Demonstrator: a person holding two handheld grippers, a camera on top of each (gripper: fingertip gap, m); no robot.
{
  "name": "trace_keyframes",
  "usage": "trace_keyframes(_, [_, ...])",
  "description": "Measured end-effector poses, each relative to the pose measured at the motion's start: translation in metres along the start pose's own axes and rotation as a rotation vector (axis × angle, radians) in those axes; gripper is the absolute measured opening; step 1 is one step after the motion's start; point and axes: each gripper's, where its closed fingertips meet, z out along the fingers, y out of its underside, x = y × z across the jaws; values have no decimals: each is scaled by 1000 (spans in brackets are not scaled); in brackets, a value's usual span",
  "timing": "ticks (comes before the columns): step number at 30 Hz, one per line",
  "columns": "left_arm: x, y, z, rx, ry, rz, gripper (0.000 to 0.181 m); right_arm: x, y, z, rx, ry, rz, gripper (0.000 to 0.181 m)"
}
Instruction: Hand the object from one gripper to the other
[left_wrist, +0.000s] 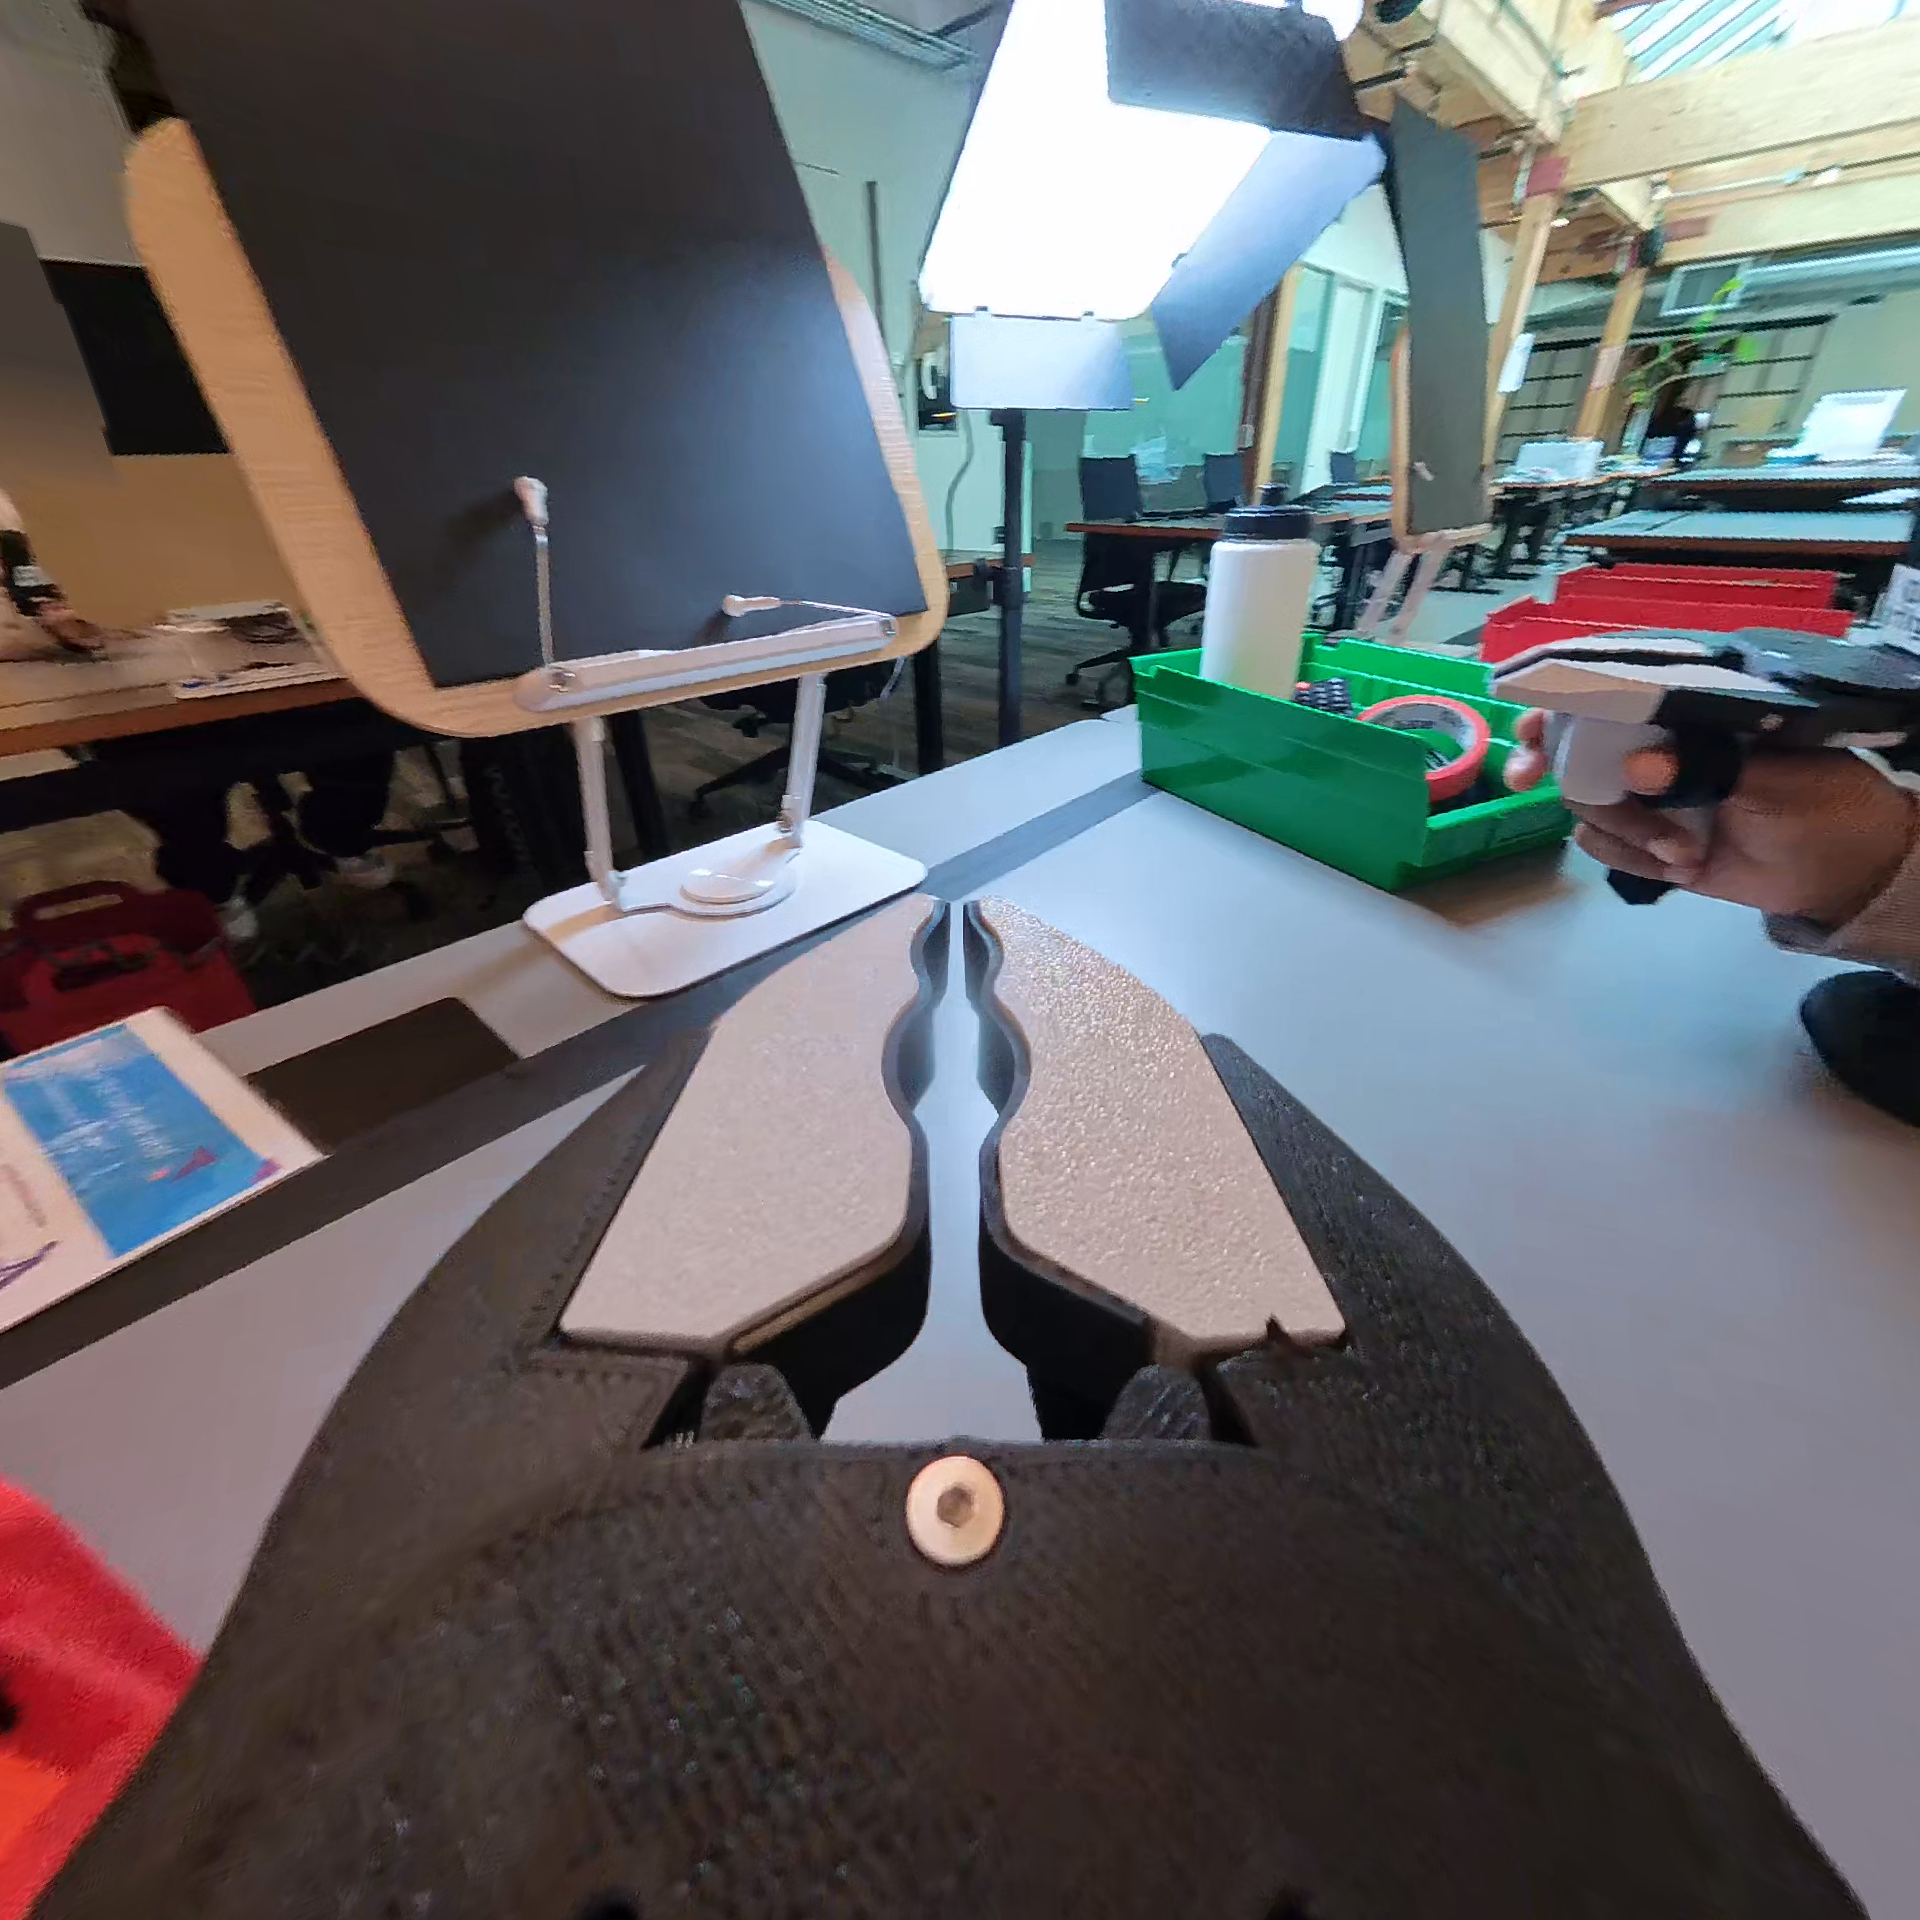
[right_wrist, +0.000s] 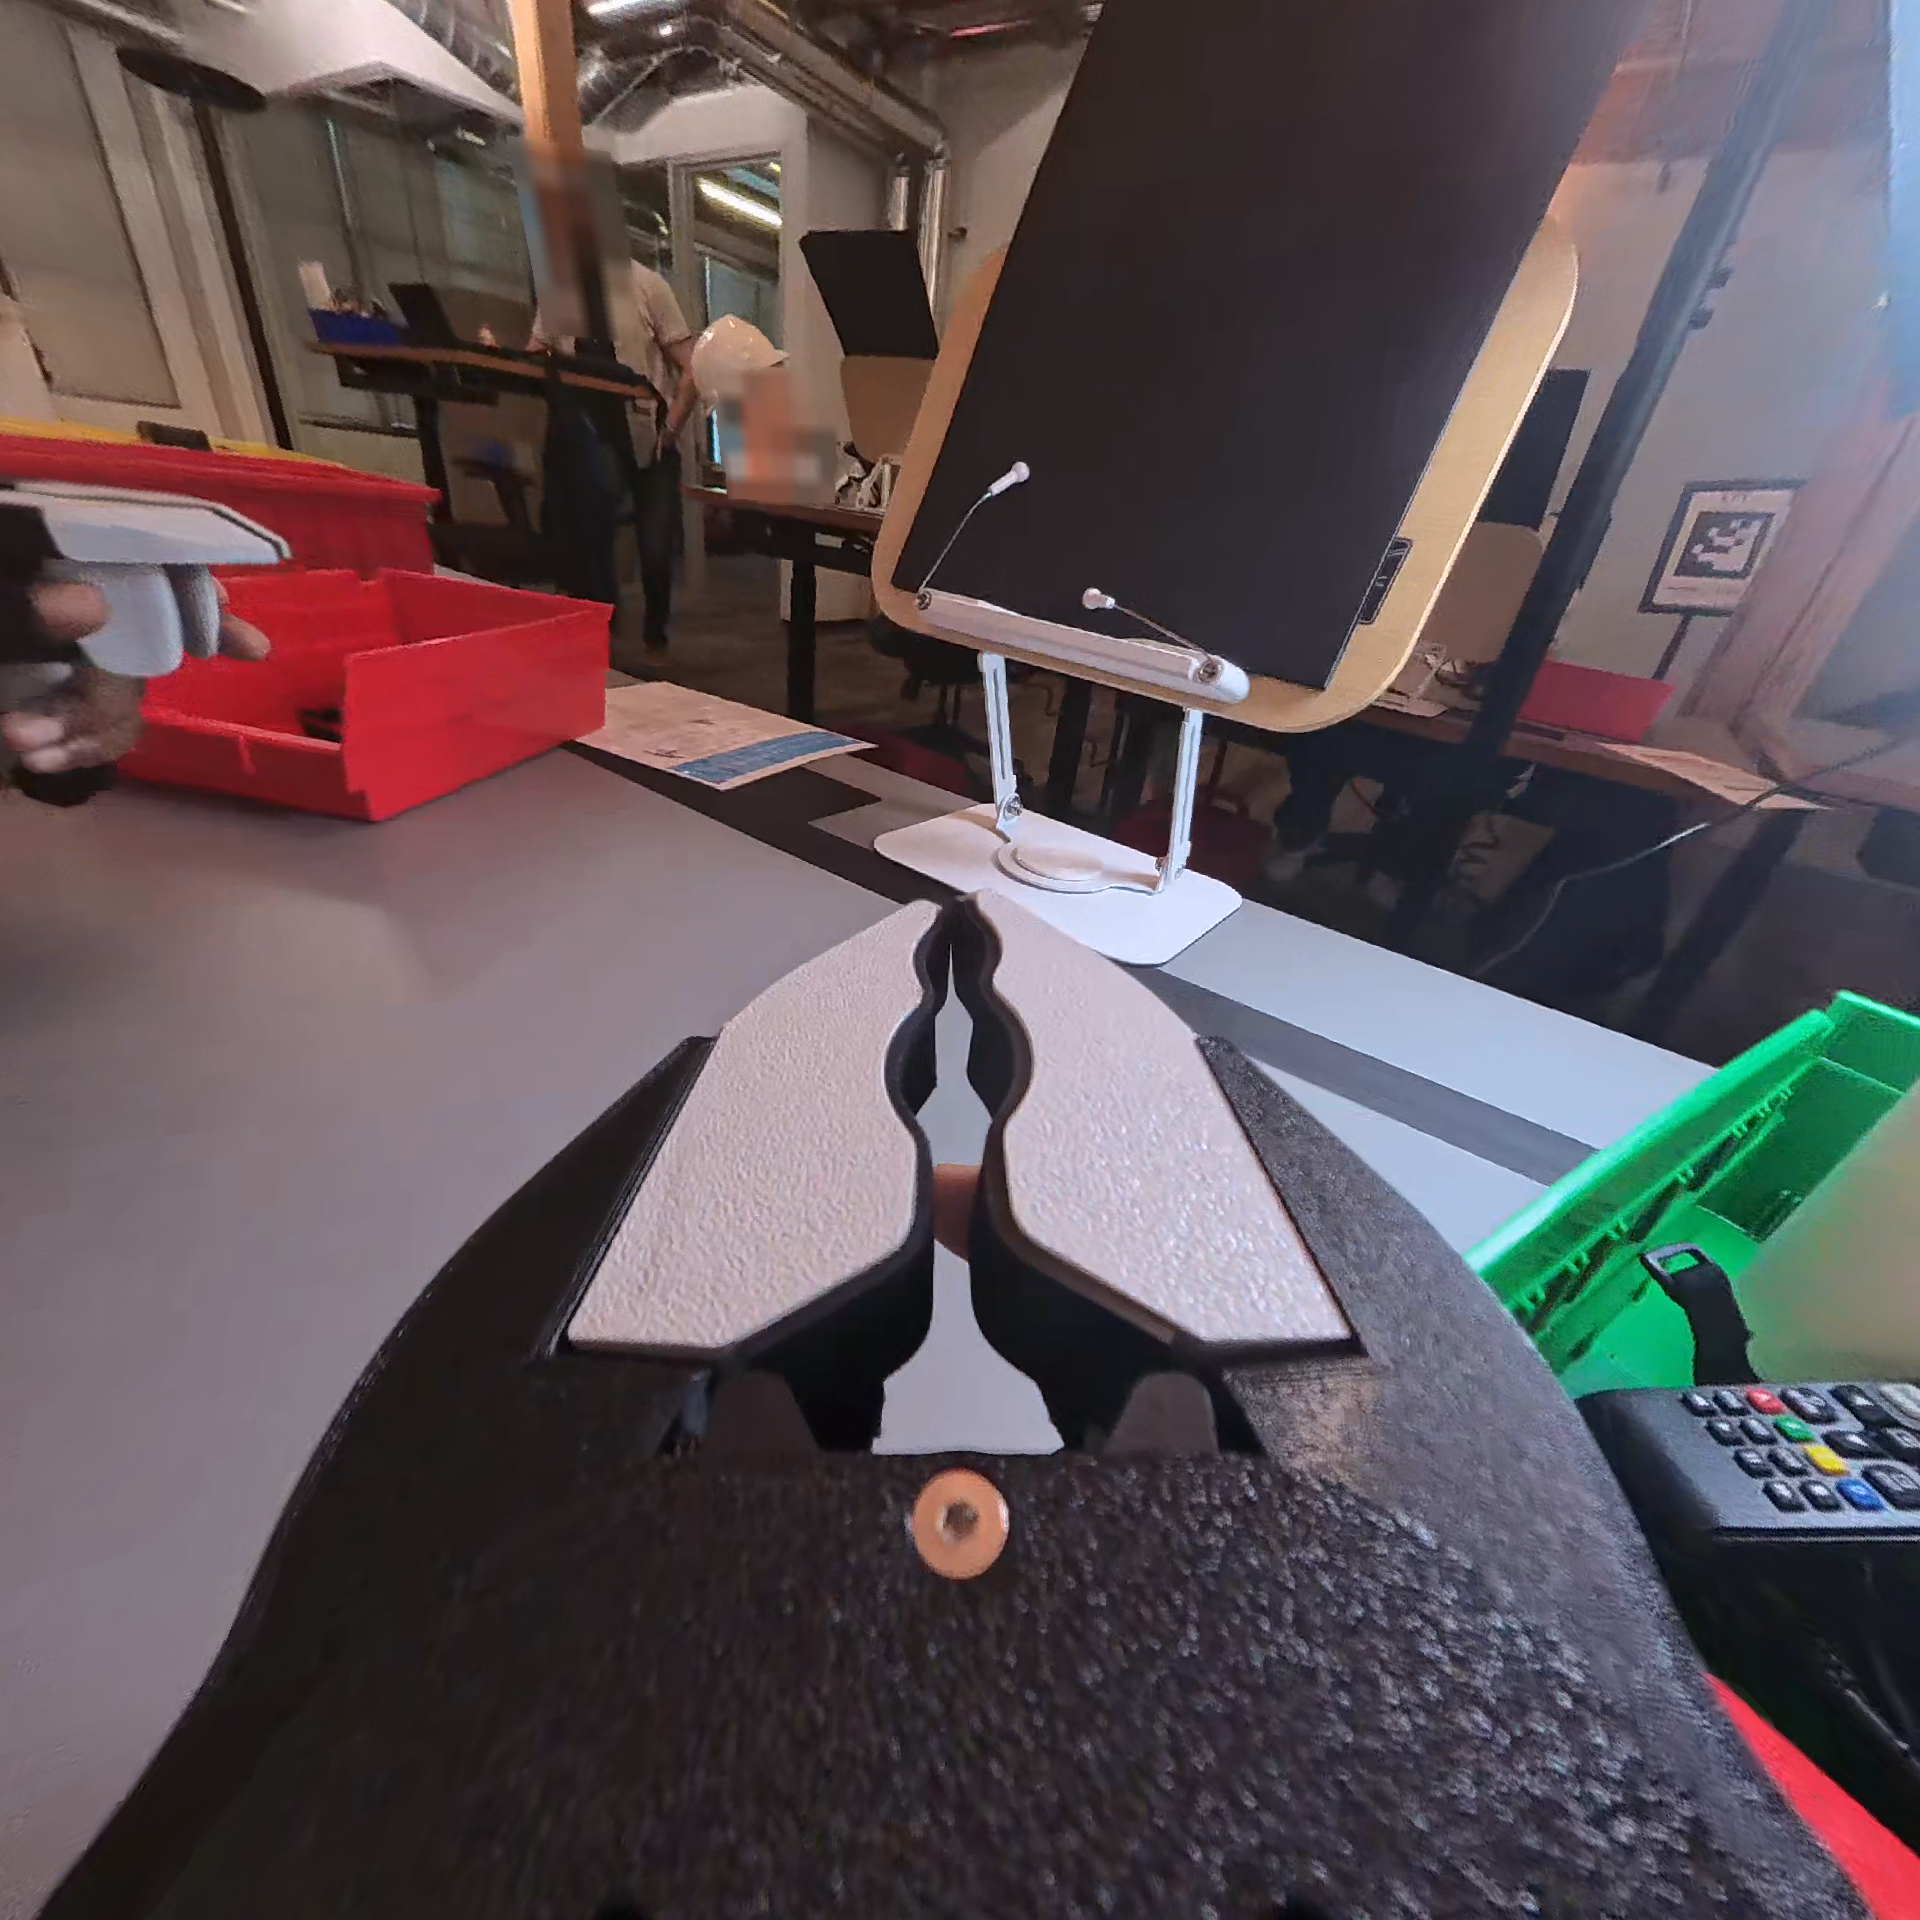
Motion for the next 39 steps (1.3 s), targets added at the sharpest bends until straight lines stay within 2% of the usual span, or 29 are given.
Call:
trace_keyframes(3, [-35,-17,-18,20,-119,-19,1,4,-10,-4,45,-4,68,0])
trace_keyframes(8, [-105,-69,-79,61,-364,-15,0,9,-21,-5,85,-52,189,0])
trace_keyframes(10, [-129,-82,-98,3,-419,-15,2,4,-16,-1,72,-96,243,0])
trace_keyframes(12, [-152,-85,-108,-123,-460,27,5,-3,-11,3,54,-128,245,0])
trace_keyframes(16, [-205,-50,-111,-518,-507,93,12,-21,3,10,10,-194,250,0])
trace_keyframes(20, [-243,20,-103,-864,-432,2,21,-33,14,13,-33,-239,264,0])
trace_keyframes(24, [-268,96,-108,-1218,-380,72,22,-40,23,12,-74,-289,269,0])
trace_keyframes(27, [-278,134,-120,-1431,-320,128,27,-45,34,11,-111,-326,261,0])
trace_keyframes(29, [-282,145,-126,-1524,-265,155,31,-47,40,13,-130,-347,276,0])
trace_keyframes(32, [-284,154,-127,-1591,-174,131,37,-52,49,15,-166,-381,293,0])
trace_keyframes(36, [-278,173,-129,-1675,-71,17,41,-54,56,16,-194,-390,284,0])
trace_keyframes(39, [-276,178,-128,-1679,-62,-45,20,-54,57,15,-195,-387,291,0])
